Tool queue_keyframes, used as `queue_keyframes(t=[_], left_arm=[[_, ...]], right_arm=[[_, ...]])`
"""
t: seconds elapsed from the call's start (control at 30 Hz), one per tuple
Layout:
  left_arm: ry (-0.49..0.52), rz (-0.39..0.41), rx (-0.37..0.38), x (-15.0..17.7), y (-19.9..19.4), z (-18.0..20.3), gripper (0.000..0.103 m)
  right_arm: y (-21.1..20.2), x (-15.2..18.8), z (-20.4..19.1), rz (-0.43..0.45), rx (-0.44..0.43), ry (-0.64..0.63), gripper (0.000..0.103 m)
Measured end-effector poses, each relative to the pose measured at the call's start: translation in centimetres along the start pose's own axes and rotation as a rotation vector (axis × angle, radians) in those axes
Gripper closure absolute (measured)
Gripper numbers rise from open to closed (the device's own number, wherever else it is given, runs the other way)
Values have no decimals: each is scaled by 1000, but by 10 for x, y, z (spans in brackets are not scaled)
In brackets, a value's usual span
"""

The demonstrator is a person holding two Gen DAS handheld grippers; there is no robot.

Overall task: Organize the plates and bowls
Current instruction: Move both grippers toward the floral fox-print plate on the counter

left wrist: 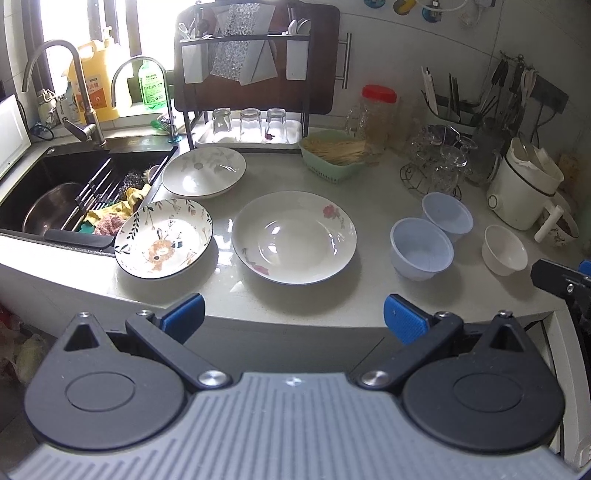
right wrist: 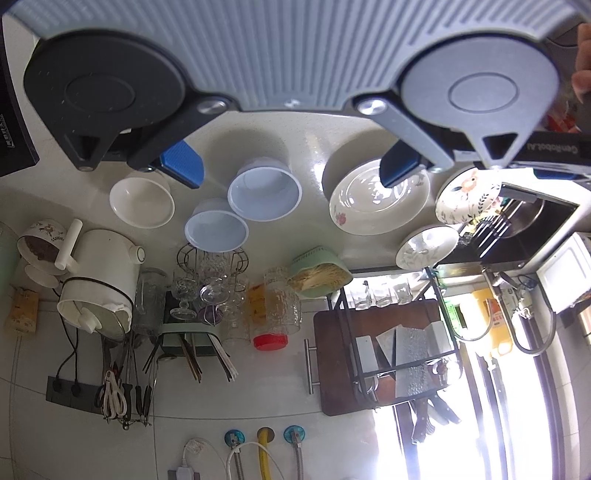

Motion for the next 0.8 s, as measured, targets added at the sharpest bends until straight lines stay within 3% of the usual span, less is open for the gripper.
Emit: queue_keyframes(t=[0.43,0.8], left_arm=[[-14,-10,38,-11,1,-6,0],[-31,-39,51,-7,15,-57,0]], right_arm=[[4,2,-8,-37,-8,-1,0],[11,6,-52,-75,-36,-32,0]])
Point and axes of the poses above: each gripper's, at about its wrist camera, not at the fingertips, and y roughly the way its jaws point, z to its right, x to its underside, the point moved 5 cm from there along y, roughly the way its jaws point, and after that the axes turned 11 degrees about -z, right-handed, at the moved point
